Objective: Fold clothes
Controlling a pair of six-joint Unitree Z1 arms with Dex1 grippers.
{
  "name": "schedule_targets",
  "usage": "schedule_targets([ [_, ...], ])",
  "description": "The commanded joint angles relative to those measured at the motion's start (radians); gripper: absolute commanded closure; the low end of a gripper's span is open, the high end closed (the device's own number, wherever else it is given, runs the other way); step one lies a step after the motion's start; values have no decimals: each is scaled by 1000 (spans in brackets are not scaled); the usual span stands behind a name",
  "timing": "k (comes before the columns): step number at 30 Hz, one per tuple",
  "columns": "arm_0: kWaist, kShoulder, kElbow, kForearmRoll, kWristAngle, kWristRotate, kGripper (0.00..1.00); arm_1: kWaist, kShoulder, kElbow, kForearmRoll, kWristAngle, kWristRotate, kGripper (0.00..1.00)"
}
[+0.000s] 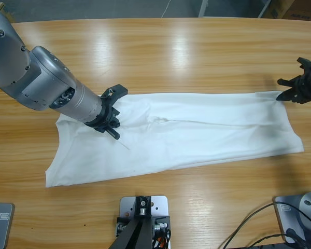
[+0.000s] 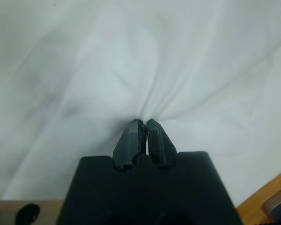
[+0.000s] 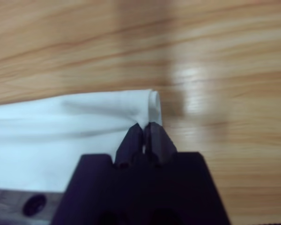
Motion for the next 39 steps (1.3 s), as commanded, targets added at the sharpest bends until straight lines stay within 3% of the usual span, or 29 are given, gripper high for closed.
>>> schedule_targets([
  [1, -19, 57, 83, 2, -12, 2, 1000, -10, 19, 0, -80, 41, -26, 1000],
  [9, -19, 54, 84, 2, -13, 3, 1000, -10, 50, -3, -87, 41, -61, 1000],
  [10, -19, 54, 84, 2, -13, 3, 1000, -10, 48, -2, -86, 48, -60, 684],
  [11, -19, 54, 84, 2, -13, 3, 1000, -10, 38, -1, -81, 52, -62, 159],
  [12, -19, 52, 85, 2, -13, 3, 1000, -10, 22, 2, -75, 53, -64, 27],
  [15, -19, 49, 84, 0, -12, 3, 1000, 17, -64, 11, -59, 20, -69, 0],
  [22, -19, 44, 85, -12, -12, -2, 1000, 115, -335, 12, 185, -126, 14, 17],
  [26, -19, 35, 85, -12, -11, -2, 1000, 140, -329, 71, 175, -109, 65, 215],
  [28, -19, 27, 88, -11, -10, -2, 1000, 188, -324, 79, 145, -102, 56, 396],
  [29, -19, 24, 90, -10, -10, -2, 1000, 222, -316, 79, 129, -109, 28, 549],
  [31, -19, 21, 92, -9, -10, -3, 1000, 272, -287, 70, 114, -124, -24, 968],
  [35, -19, 9, 98, -9, -10, -3, 1000, 296, -221, 65, 155, -191, -96, 1000],
  [39, -19, 9, 108, -10, -10, -3, 1000, 298, -182, 60, 167, -165, -95, 1000],
])
